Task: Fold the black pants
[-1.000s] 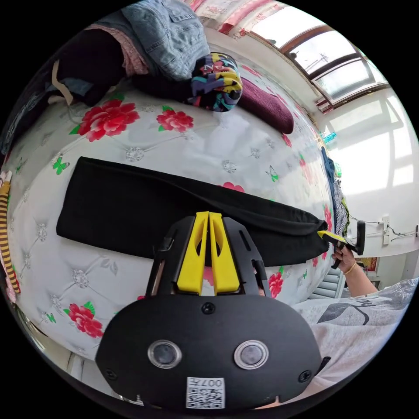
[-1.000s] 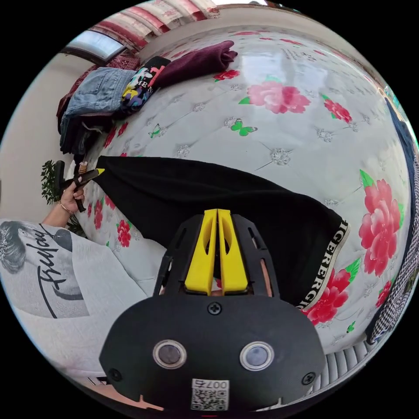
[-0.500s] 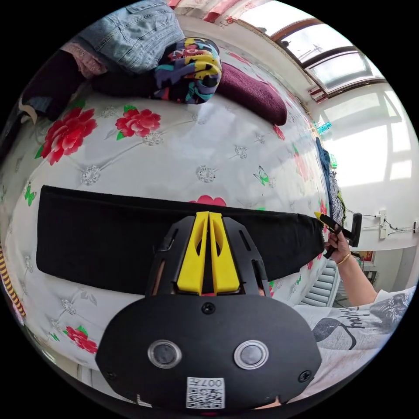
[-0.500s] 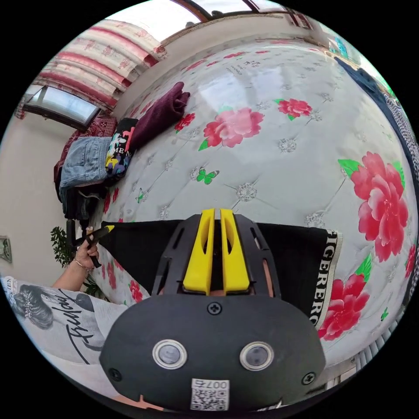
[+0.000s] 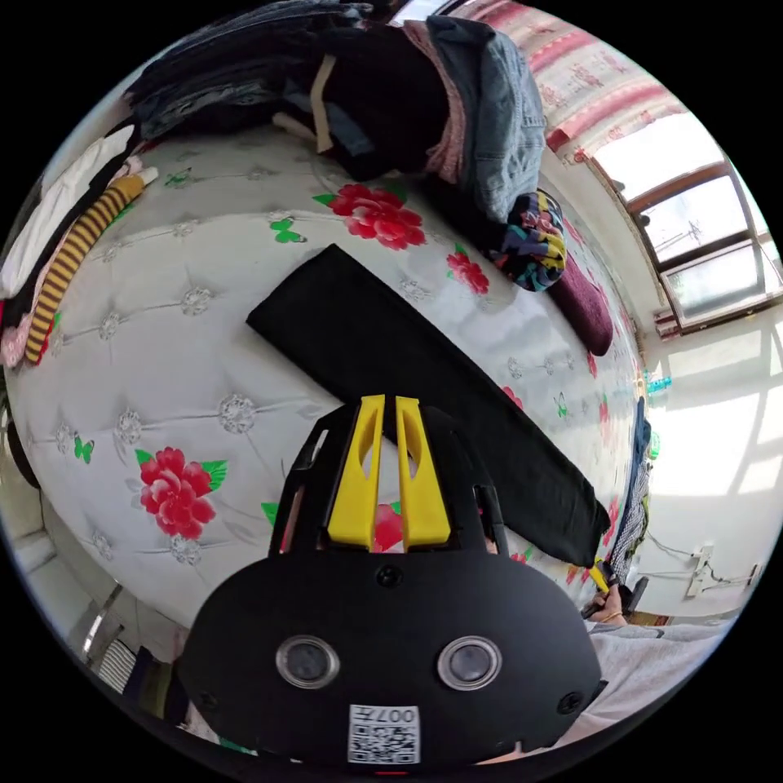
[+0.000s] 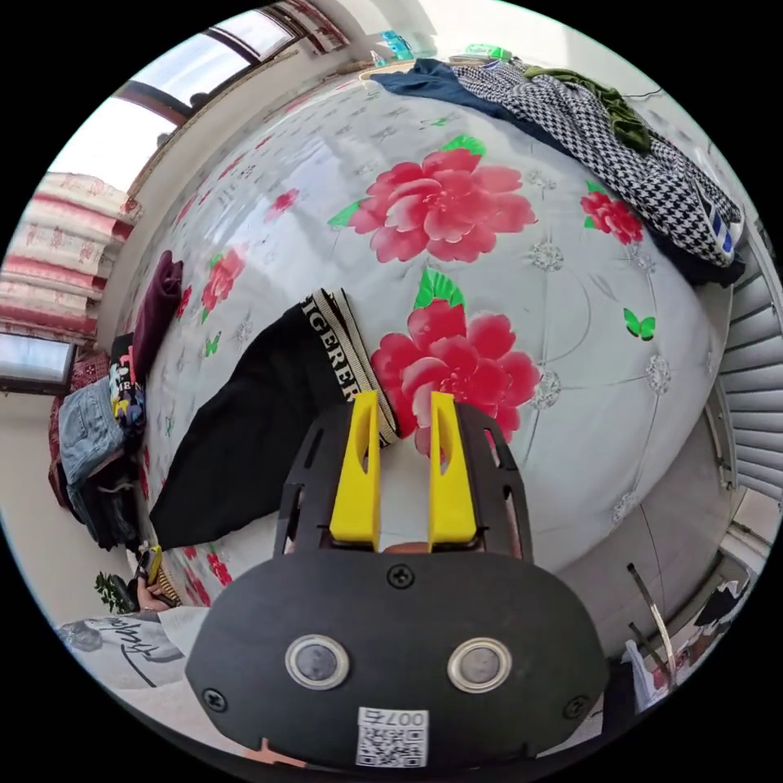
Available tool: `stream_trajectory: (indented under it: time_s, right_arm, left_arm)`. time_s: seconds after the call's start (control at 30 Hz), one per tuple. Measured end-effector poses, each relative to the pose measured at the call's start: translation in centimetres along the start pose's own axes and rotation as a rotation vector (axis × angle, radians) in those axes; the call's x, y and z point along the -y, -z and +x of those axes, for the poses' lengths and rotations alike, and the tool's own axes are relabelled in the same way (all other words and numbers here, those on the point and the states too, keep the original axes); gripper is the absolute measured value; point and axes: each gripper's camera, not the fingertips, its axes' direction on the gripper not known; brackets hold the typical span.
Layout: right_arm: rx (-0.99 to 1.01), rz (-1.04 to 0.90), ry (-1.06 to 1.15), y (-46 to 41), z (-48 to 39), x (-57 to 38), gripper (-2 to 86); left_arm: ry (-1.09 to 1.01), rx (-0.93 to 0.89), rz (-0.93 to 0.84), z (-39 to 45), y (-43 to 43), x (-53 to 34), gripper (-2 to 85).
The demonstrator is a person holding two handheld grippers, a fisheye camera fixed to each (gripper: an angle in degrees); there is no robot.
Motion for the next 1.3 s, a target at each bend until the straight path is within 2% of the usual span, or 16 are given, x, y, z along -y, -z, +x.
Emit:
stream_trajectory:
  time_s: [0.07,0.17,0.23,0.33,0.5,0.67,0.7,0.87,0.97,1.07,1.17,1.23,1.3]
  right_arm:
    - [0.003,-0.098,0.074,-0.5,-0.9,1.4,0.8]
    - [-0.144,0.094,0.115,3.1,-1.7,2.9,0.3]
    - [-0.143,0.157,0.085,4.9,-1.5,3.9,0.4]
    - [-0.024,0.1,0.143,5.3,-2.5,4.6,1.4]
    - [0.068,0.03,0.35,2.0,-8.5,-1.0,3.3]
    - [-0.075,-0.182,0.519,-4.5,-13.6,-5.9,3.7]
    - [-0.137,-0.083,0.542,-4.2,-14.5,-7.0,3.6]
    - [-0.26,-0.135,0.588,-5.2,-16.4,-7.2,2.6]
    - [-0.228,-0.189,0.578,-4.9,-16.2,-6.3,1.2]
    - [-0.143,-0.147,0.534,-3.3,-15.6,-5.9,0.2]
    - [-0.098,-0.084,0.506,-1.6,-15.0,-5.7,-0.1]
    - [-0.065,-0.066,0.502,-0.8,-14.5,-5.6,-0.2]
    - [-0.037,-0.047,0.493,0.1,-13.6,-5.5,-0.1]
  left_arm:
    - [0.073,-0.015,0.015,-1.9,0.7,0.3,1.7]
    - [0.124,-0.057,0.018,-4.2,1.2,0.9,3.4]
    - [0.128,-0.06,0.005,-5.2,1.2,1.5,4.2]
    - [0.144,-0.058,0.004,-6.7,1.4,2.4,4.9]
    - [0.236,-0.134,0.058,-10.5,2.0,3.8,6.9]
    - [0.309,-0.182,0.12,-14.1,2.3,6.1,9.9]
    - [0.316,-0.192,0.14,-14.9,2.4,6.8,10.1]
    - [0.354,-0.234,0.165,-17.8,2.3,9.1,8.0]
    - [0.395,-0.269,0.169,-19.4,1.9,9.2,4.2]
    - [0.403,-0.393,0.188,-20.7,1.9,8.4,1.3]
    - [0.271,-0.501,0.233,-18.5,3.4,7.7,0.3]
    - [0.086,-0.539,0.207,-14.0,4.5,7.8,0.1]
    - [-0.203,-0.586,0.138,-5.6,5.7,7.1,0.2]
